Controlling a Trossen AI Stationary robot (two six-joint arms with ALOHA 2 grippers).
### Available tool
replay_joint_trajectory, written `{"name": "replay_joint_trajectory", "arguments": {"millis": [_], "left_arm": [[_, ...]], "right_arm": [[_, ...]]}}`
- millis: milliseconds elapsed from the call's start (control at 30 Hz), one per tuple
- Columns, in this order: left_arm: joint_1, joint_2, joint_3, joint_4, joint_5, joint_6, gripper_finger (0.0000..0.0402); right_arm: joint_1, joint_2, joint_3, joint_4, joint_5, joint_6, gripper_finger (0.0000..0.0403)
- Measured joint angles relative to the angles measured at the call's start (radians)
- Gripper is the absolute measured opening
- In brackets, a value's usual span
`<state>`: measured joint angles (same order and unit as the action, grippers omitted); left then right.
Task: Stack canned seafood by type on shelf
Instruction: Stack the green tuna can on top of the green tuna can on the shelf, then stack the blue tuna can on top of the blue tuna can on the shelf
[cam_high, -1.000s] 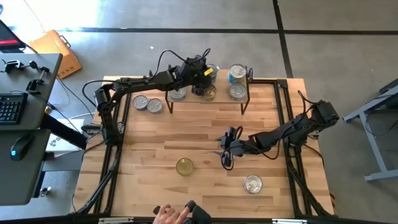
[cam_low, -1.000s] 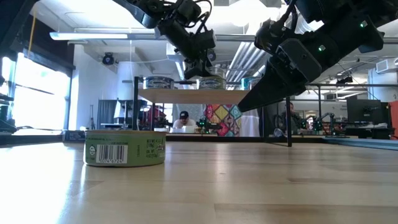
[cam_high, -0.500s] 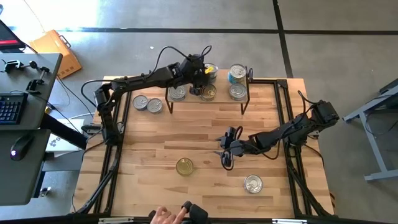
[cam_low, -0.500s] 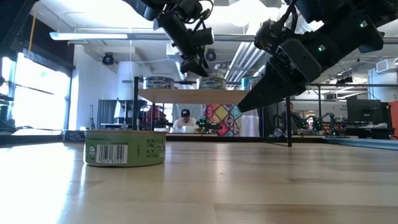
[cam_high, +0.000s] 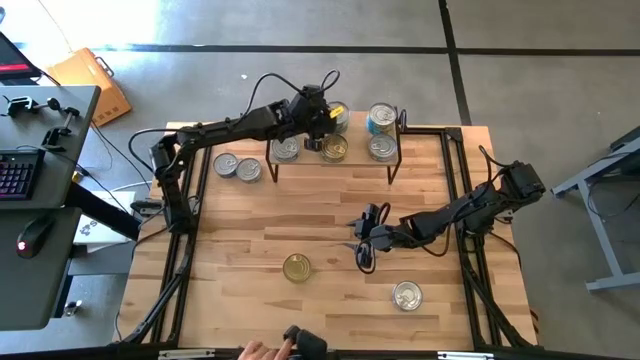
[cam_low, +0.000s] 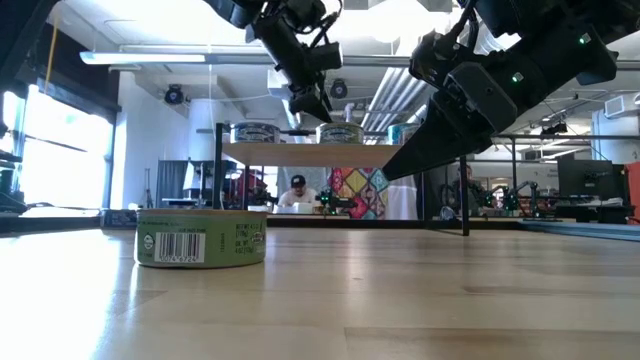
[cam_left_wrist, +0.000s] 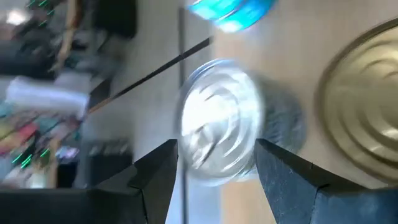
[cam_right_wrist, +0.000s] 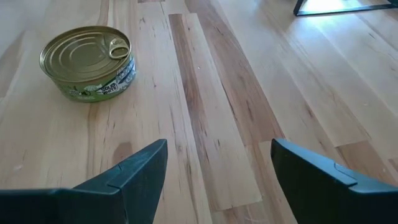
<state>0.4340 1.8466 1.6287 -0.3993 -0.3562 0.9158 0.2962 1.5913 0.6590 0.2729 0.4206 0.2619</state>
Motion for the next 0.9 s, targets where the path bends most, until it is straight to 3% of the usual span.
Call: {"name": "replay_joint_trajectory", "arguments": {"millis": [167, 333, 633, 767, 900], "left_arm": [[-0.077, -0.084, 0.0, -0.131, -0.201, -0.16, 0.0206], [-0.244, -0.215, -0.088, -0.304, -0.208, -0.348, 0.0182], [-0.593, -0.481, -0.452, -0.246, -0.224, -0.722, 0.012], [-0.733, -0.552, -0.618, -0.233, -0.276, -0.951, 0.0107], [-0.853, -0.594, -0.757, -0.278, -0.398, -1.242, 0.0099]], "right_arm": [[0.0, 0.0, 0.0, 0.0, 0.0, 0.0, 0.0279], [0.0, 0.0, 0.0, 0.002, 0.022, 0.0, 0.0279], [0.0, 0.0, 0.0, 0.029, 0.057, 0.018, 0.0279], [0.0, 0.0, 0.0, 0.04, 0.047, -0.006, 0.0279], [0.0, 0.0, 0.0, 0.043, 0.034, -0.017, 0.0279]]}}
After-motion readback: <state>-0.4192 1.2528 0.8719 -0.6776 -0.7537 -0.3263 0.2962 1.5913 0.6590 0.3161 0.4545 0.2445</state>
